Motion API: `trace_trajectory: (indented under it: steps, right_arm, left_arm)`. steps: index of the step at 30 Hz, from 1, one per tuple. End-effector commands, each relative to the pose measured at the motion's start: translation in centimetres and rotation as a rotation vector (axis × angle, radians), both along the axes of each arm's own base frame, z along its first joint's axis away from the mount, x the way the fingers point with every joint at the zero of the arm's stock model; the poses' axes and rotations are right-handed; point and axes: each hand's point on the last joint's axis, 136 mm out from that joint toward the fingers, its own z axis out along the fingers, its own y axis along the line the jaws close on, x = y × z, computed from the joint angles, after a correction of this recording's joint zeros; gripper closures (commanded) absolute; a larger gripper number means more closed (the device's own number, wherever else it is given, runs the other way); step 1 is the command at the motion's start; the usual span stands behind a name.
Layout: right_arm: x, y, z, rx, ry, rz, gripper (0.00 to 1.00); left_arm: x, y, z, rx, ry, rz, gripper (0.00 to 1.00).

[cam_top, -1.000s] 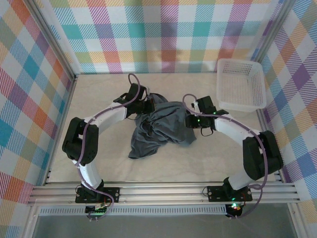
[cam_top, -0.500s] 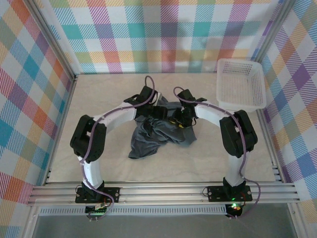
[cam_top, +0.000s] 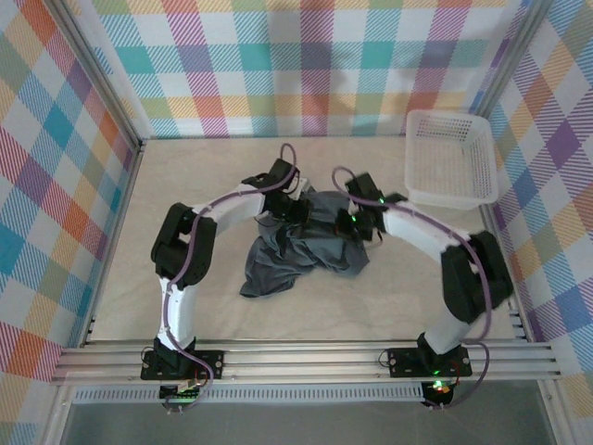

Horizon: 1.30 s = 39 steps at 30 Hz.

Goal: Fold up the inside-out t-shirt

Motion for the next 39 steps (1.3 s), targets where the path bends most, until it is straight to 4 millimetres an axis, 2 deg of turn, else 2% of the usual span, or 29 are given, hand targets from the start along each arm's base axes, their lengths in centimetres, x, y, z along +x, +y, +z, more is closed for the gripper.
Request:
trace_trajectory:
  steps: [1,2,4,8,9,11,14,16,17,18,20,21,22,24,26,29,30,32,35,37,39]
  right_arm:
    - [-5.5,-3.6,-4.1,-0.133,0.098,0.101,0.84]
    - [-5.9,-3.5,-4.0,-0.123,0.095,0.125,0.74]
    - [-4.9,-2.8,-2.0,-0.108,0.016,0.166,0.59]
    - [0.4,-0.4,5.2,-0.071,-0.391,0.274,0.36]
    - [1.6,0.5,6.8,-0.058,-0.498,0.319,0.25]
    - [2.8,2.6,8.8,-0.027,-0.639,0.437,0.18]
    - [4.1,5.3,9.6,0.017,-0.714,0.566,0.19]
    - [5.0,6.5,9.3,0.048,-0.696,0.585,0.22]
    - [5.5,7.0,8.8,0.059,-0.680,0.587,0.29]
    - [5.7,7.6,8.4,0.081,-0.654,0.590,0.40]
    - [5.0,8.9,9.0,0.171,-0.597,0.620,0.79]
    - [4.1,9.6,10.0,0.240,-0.570,0.628,0.94]
    - [2.9,10.2,11.3,0.323,-0.543,0.641,1.00]
    - [0.3,11.1,14.8,0.512,-0.498,0.664,1.00]
    - [-1.3,11.1,18.0,0.665,-0.471,0.636,1.00]
    - [-1.1,9.5,22.1,0.823,-0.512,0.529,1.00]
    - [-0.8,8.8,23.0,0.856,-0.527,0.494,1.00]
    - [-0.1,7.6,23.9,0.891,-0.541,0.448,1.00]
    - [0.8,6.5,23.3,0.878,-0.514,0.417,1.00]
    - [0.9,6.4,23.0,0.877,-0.490,0.418,1.00]
    - [1.0,6.4,22.5,0.863,-0.461,0.409,1.00]
  left_arm:
    - [-0.3,-0.9,10.7,-0.311,-0.015,0.029,1.00]
    - [-1.1,-1.2,11.6,-0.335,-0.005,0.011,1.00]
    - [-2.5,-1.5,12.2,-0.336,0.012,-0.017,1.00]
    - [-5.0,-1.6,11.6,-0.308,0.056,-0.056,1.00]
    - [-5.3,-1.4,11.4,-0.304,0.066,-0.054,1.00]
    - [-5.5,-1.3,11.7,-0.313,0.069,-0.042,1.00]
    - [-5.6,-1.7,13.2,-0.349,0.050,-0.041,1.00]
    - [-5.3,-1.8,14.0,-0.362,0.037,-0.029,1.00]
    - [-5.1,-2.0,14.6,-0.372,0.027,-0.026,1.00]
    - [-4.8,-2.0,15.1,-0.380,0.010,-0.021,1.00]
    - [-3.7,-1.3,15.2,-0.345,-0.024,0.019,1.00]
    - [-2.8,-0.4,14.7,-0.310,-0.031,0.058,1.00]
    - [-1.7,0.6,14.0,-0.278,-0.039,0.097,1.00]
    - [0.4,2.1,12.3,-0.235,-0.060,0.144,1.00]
    - [2.2,2.7,10.3,-0.199,-0.083,0.157,1.00]
    - [3.4,3.2,8.0,-0.158,-0.086,0.166,0.99]
    - [3.5,3.3,7.8,-0.159,-0.091,0.163,0.91]
    - [3.1,3.7,8.4,-0.172,-0.120,0.163,0.72]
    - [1.2,5.2,10.2,-0.173,-0.180,0.184,0.44]
    - [-0.7,6.7,10.9,-0.150,-0.214,0.214,0.38]
    - [-3.0,8.2,11.5,-0.115,-0.249,0.260,0.38]
